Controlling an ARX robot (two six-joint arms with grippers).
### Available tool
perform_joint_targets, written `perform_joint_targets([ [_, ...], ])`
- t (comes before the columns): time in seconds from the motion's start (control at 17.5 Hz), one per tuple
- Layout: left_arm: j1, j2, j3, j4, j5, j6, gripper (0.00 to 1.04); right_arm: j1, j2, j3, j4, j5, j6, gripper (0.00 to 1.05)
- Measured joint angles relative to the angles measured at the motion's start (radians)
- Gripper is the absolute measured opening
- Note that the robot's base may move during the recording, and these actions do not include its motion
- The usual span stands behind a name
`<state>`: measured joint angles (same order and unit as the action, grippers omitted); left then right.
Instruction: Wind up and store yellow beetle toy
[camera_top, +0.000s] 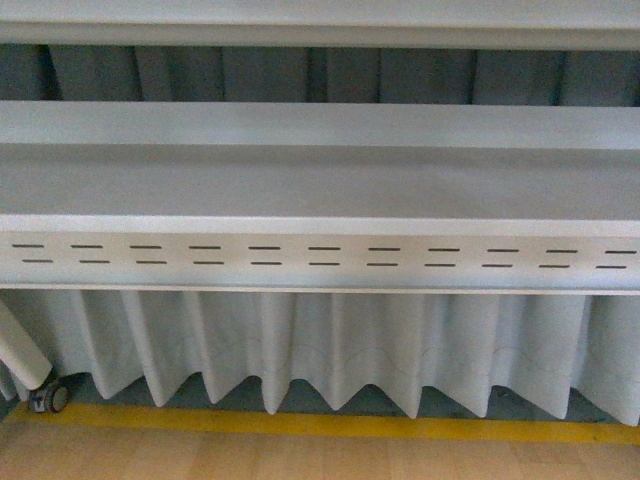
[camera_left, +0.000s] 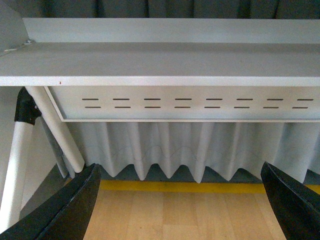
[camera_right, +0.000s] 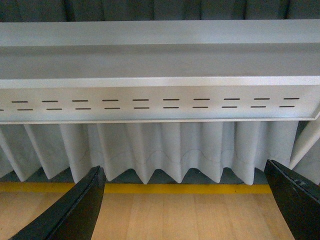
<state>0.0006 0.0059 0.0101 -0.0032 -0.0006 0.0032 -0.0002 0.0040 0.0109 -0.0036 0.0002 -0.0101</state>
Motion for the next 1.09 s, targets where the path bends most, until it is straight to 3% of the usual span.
perform_joint_targets([
  [1.09, 0.000, 0.000, 0.000, -0.001, 0.002, 0.000, 0.98, 0.000, -0.001, 0.000, -0.001, 0.000, 0.000, 0.98],
])
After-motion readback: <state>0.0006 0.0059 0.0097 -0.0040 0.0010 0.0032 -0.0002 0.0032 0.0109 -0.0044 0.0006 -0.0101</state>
